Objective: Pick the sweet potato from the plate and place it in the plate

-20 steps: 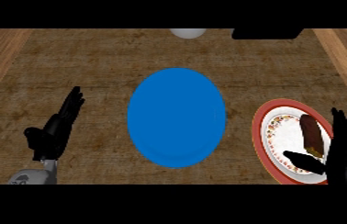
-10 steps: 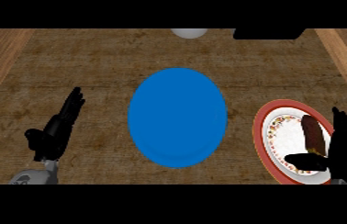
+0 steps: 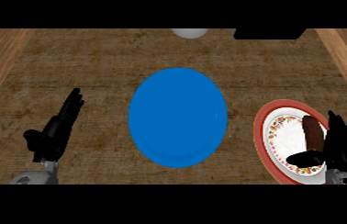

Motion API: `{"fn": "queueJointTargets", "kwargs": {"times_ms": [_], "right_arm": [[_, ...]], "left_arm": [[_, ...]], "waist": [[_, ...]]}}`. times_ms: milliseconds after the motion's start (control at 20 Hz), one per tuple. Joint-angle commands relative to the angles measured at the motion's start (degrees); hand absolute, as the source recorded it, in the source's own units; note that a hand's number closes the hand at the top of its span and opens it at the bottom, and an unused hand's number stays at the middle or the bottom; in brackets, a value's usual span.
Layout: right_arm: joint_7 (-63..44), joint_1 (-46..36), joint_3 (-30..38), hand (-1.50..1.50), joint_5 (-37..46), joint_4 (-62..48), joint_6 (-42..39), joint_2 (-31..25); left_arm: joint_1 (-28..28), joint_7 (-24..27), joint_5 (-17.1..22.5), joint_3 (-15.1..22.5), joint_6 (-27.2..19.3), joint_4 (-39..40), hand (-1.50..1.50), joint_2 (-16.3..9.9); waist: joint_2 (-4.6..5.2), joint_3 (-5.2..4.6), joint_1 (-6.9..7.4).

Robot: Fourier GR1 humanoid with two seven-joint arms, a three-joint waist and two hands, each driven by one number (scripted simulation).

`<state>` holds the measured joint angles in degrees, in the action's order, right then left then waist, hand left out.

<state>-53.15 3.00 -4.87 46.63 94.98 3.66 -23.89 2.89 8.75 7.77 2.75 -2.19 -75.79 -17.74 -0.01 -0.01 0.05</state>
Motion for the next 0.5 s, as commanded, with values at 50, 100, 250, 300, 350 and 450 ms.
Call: {"fn": "queueJointTargets", "kwargs": {"times_ms": [50,100,250,300,350,450], "right_arm": [[5.5,-1.55,3.07,-1.5,1.94,-8.18,2.94,3.17],[4.47,-0.66,3.81,-1.5,1.02,-4.12,-1.11,2.26],[5.7,-3.45,4.47,-1.5,3.58,-11.8,-0.22,2.55],[4.18,-2.01,3.84,-1.5,4.14,-10.37,-0.07,2.87],[5.38,-3.74,6.11,-1.5,3.1,-11.03,-1.82,2.19],[6.83,-5.97,6.16,-1.5,5.3,-16.91,0.73,3.41]], "left_arm": [[-1.47,-2.13,-1.97,-0.51,0.55,-3.96,0.0,1.38],[3.08,-2.92,-0.43,-3.07,3.18,0.26,0.0,0.59],[-0.04,-0.65,-1.85,-3.01,2.82,-0.69,0.0,1.18],[-3.48,3.15,-4.32,-0.1,0.39,0.22,0.0,4.4],[-3.95,-0.77,-1.96,-3.05,3.82,-5.28,0.0,0.7],[2.87,-0.28,-2.06,-4.69,4.2,3.69,0.0,1.92]], "waist": [[-0.01,0.03,0.06],[0.0,0.01,-0.15],[0.01,0.01,0.07],[0.01,0.01,0.07],[-0.03,0.02,0.13],[0.04,0.01,-0.04]]}}
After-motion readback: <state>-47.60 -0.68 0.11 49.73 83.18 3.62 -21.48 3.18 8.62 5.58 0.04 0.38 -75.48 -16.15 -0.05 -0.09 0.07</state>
